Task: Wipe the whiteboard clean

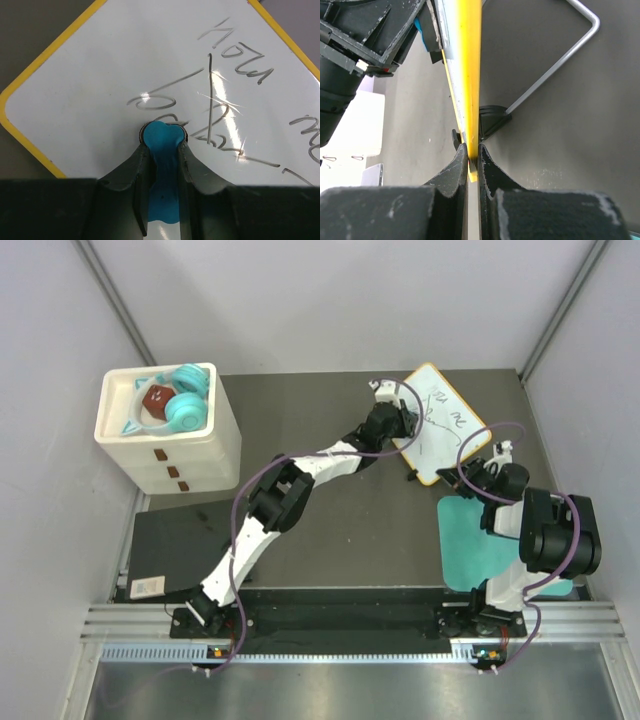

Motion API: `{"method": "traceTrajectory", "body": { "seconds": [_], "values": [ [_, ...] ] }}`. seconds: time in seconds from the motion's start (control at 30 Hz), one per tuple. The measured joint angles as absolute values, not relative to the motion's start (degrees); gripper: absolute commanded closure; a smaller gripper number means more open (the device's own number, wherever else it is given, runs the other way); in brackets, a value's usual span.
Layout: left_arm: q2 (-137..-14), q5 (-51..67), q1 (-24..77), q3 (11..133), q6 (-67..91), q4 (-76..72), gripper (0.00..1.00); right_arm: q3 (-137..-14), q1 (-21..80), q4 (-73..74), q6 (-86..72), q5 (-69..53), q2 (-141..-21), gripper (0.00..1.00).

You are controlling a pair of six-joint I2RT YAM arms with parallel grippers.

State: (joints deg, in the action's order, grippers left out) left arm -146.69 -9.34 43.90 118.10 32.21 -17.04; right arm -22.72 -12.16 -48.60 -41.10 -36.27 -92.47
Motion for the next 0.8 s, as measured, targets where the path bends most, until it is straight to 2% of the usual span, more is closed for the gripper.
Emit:
{"method": "traceTrajectory", "body": {
  "seconds": [0.17, 0.4, 0.8],
  "values": [
    [-146.8, -8.86, 43.68, 117.75, 32.4, -17.52, 1.0, -23.38, -12.1, -47.64, -40.73, -36.82, -92.47, 1.0],
    [-144.53, -8.86, 44.51, 109.49, 32.8, -25.87, 1.0, -23.49, -11.99, -46.63, -40.01, -36.93, -92.4, 1.0],
    [-138.56, -6.44, 49.19, 100.66, 30.48, -26.5, 1.0, -29.43, -8.86, -34.54, -34.22, -36.03, -92.03, 1.0]
  ]
}}
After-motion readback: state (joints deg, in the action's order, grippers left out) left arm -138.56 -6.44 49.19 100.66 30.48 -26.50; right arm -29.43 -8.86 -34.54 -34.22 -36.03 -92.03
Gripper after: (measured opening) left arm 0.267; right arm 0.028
